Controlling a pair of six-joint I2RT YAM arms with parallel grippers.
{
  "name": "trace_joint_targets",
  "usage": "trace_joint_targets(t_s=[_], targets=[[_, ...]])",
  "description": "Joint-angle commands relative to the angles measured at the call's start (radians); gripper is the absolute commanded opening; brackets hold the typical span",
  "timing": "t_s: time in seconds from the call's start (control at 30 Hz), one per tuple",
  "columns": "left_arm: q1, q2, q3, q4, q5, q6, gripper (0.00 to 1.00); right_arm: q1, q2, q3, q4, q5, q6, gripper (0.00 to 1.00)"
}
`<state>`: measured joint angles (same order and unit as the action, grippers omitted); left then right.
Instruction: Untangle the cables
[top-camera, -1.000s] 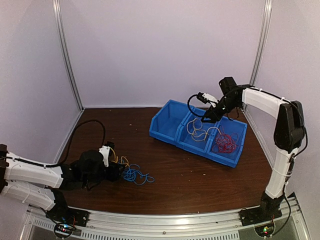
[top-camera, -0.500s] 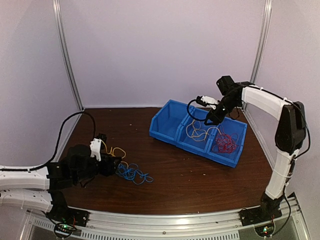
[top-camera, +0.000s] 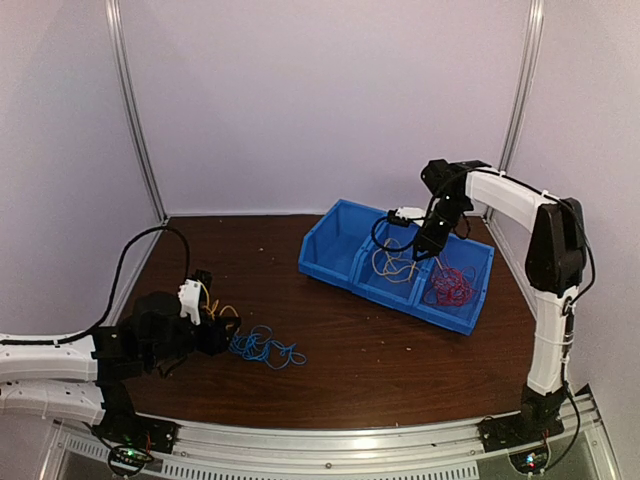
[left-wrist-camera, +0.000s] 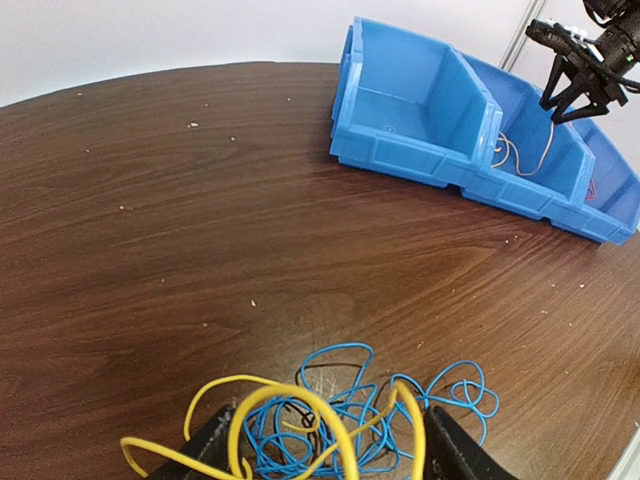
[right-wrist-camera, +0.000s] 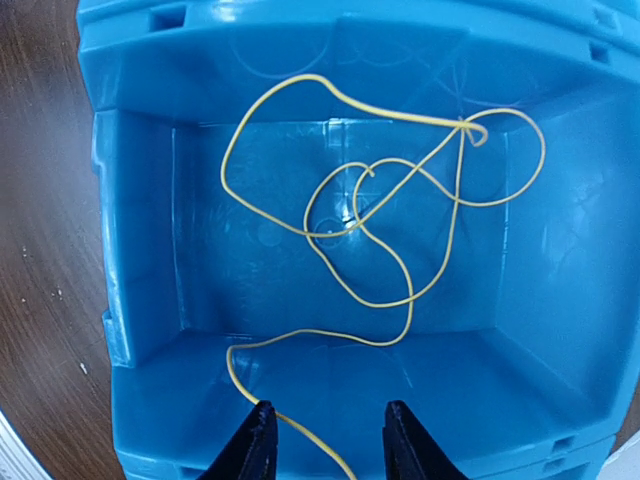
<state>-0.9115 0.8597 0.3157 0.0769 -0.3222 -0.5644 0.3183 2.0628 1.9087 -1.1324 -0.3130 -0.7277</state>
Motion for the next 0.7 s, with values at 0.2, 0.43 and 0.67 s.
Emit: trace_joint_targets(t_s=[0.2,0.43,0.67], targets=[[-0.001,-0.006,-0.019,0.039,-0.017,-0.017,0.62,-0.002,0.046,0.054,-0.082,-0.019,-0.011,0.03],[-0.001,-0.013,-0.022,0.034,-0.063,-0.036,0.61,0.003,0.057,0.087,-0.013,-0.119,0.052,0.00],[0.003,-0.067,0.003,-0.048,-0.187,-0.091,0.65,0.014,0.050,0.005,0.227,-0.175,0.178,0.00]])
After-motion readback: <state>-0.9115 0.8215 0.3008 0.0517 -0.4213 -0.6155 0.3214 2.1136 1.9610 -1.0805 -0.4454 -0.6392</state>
